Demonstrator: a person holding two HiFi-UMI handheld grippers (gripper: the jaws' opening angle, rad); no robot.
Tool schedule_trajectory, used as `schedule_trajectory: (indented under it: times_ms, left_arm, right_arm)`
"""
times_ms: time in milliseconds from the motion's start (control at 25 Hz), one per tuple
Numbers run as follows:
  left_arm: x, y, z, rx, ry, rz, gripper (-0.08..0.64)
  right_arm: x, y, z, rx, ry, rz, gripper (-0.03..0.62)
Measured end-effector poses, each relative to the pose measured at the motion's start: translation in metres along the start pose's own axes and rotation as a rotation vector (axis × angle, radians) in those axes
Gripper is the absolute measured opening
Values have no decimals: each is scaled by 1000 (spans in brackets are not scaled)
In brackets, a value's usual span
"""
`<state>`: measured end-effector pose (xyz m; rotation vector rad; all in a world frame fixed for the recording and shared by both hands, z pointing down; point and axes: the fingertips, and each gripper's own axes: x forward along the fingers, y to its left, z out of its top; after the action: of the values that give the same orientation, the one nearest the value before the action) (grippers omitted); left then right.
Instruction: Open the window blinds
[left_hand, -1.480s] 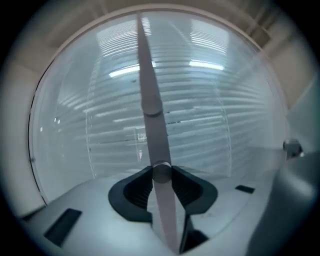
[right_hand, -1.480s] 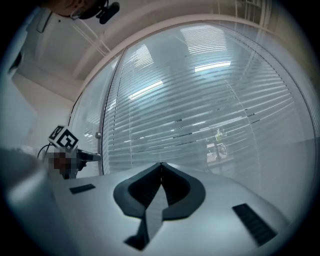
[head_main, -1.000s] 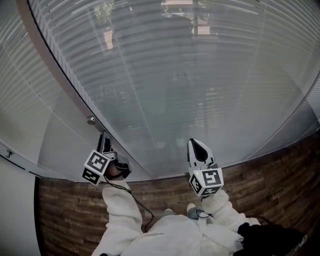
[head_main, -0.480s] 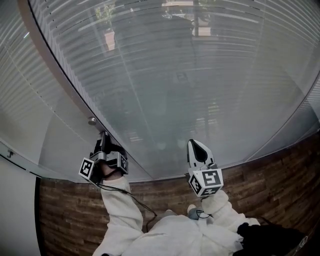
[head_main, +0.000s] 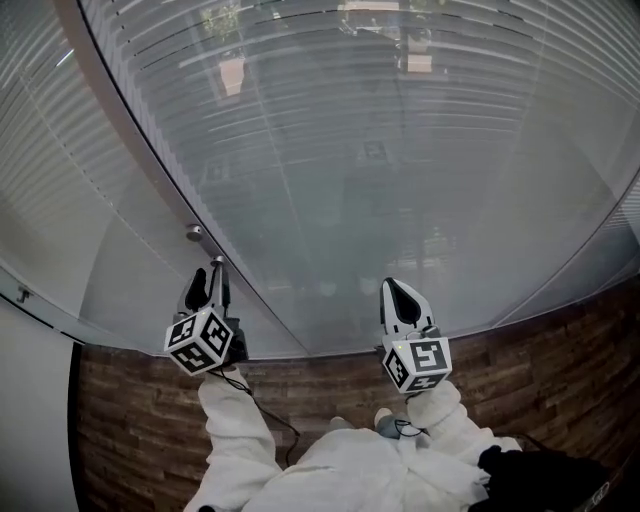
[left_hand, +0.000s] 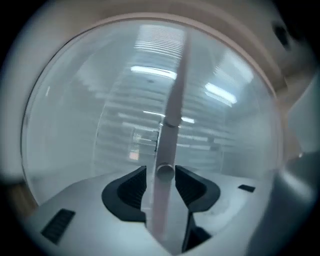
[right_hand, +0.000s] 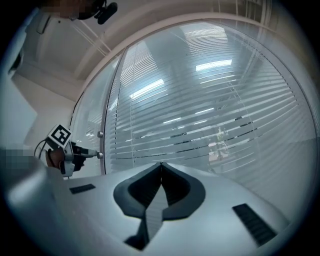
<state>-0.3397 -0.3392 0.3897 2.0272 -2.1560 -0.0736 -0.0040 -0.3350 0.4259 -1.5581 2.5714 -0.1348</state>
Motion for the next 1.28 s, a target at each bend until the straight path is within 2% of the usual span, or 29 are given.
schedule_trajectory:
  times_ms: [80, 160, 200, 240, 280, 520, 640, 680, 720, 880, 960, 1080, 1280]
  left_arm:
    - [-5, -1, -7, 499, 76, 107, 166]
    - [-3, -3, -16, 930, 131, 157, 166]
    - [0, -4, -19, 1097, 145, 170, 166]
    - [3, -4, -21, 1213, 149, 173, 166]
    - [6, -4, -20, 1276, 147, 168, 166]
    - [20, -11, -19, 1435, 138, 89, 166]
    - [25, -16, -20, 1443, 138, 88, 161]
    - [26, -17, -20, 1433, 140, 100, 127]
    - [25, -18, -19, 1421, 142, 113, 126]
    - [25, -17, -19, 1326, 131, 122, 124]
    - [24, -17, -15, 1217, 125, 106, 124]
    - [22, -19, -10, 1015, 105, 94, 123]
    - [23, -10, -10, 628, 56, 85, 121]
  right_arm:
    - [-2, 2, -1, 5, 3, 4, 12]
    - [-4, 3, 0, 7, 3, 7, 12]
    - [-4, 4, 1, 7, 2, 8, 12]
    - [-3, 5, 2, 7, 1, 9, 12]
    - [-1, 6, 2, 6, 0, 10, 12]
    - [3, 10, -2, 10, -2, 0, 12]
    - [3, 9, -1, 9, -7, -6, 12]
    - [3, 9, 0, 9, -8, -7, 12]
    - [2, 9, 0, 8, -10, -8, 12]
    - [2, 7, 0, 10, -12, -18, 12]
    - [3, 6, 2, 14, -12, -26, 12]
    - [1, 5, 4, 18, -10, -28, 12]
    - [6, 10, -3, 20, -10, -23, 12]
